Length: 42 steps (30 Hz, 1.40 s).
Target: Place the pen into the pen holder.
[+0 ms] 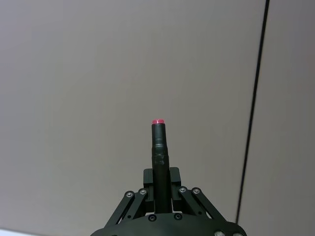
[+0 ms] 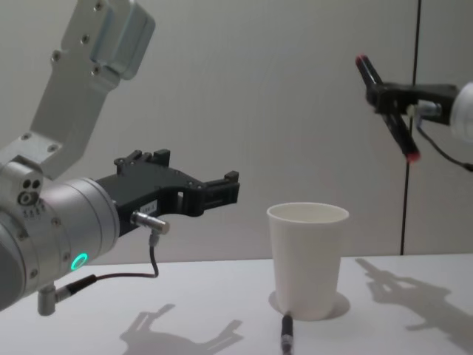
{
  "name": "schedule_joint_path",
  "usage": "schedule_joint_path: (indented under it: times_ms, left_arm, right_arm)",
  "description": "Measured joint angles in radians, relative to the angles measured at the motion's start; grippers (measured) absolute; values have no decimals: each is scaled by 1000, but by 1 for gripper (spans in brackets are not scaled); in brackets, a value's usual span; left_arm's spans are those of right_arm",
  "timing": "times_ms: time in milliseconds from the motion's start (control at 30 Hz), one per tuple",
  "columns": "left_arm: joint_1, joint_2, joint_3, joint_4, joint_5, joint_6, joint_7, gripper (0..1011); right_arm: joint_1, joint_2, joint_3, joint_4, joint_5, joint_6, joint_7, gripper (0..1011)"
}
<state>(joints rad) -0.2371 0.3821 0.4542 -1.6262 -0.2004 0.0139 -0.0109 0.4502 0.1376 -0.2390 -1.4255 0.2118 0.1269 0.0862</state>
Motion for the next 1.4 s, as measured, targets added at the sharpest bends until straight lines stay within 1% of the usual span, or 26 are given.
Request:
schedule_joint_path:
  times_ms: [67, 100, 167, 200, 267, 300, 433, 533, 800, 1100, 1400]
  left_arm:
    - [0, 0, 0, 0, 0, 0, 0, 1001]
    - [0, 0, 0, 0, 0, 0, 0, 1001]
    - [0, 0, 0, 0, 0, 0, 0, 1001]
    - [0, 0, 0, 0, 0, 0, 0, 1001]
    - [0, 0, 0, 0, 0, 0, 0, 1001]
    - [0, 0, 0, 0, 0, 0, 0, 1001]
    - [0, 0, 0, 0, 0, 0, 0, 1001]
    - [0, 0, 0, 0, 0, 0, 0, 1001]
    - [0, 0, 0, 0, 0, 0, 0, 1001]
    - [0, 0, 0, 0, 0, 0, 0, 1001]
    - [0, 0, 0, 0, 0, 0, 0, 1001]
  right_arm:
    - [7, -9, -5, 11, -2, -32, 0, 176]
    - [15, -20, -12, 26, -5, -61, 0, 176]
    - [23, -28, -18, 38, -9, -89, 2, 176]
    - [30, -40, -26, 55, -11, -117, 6, 176]
    - [39, -52, -35, 73, -14, -147, 13, 176]
    - [46, -61, -42, 89, -17, -174, 20, 176]
    - [61, -83, -60, 123, -24, -219, 36, 176]
    - [65, -94, -71, 140, -30, -243, 46, 176]
    - [52, -99, -85, 148, -45, -263, 49, 176]
    - [13, -83, -87, 120, -63, -252, 31, 176]
    - [0, -87, -98, 124, -80, -247, 18, 176]
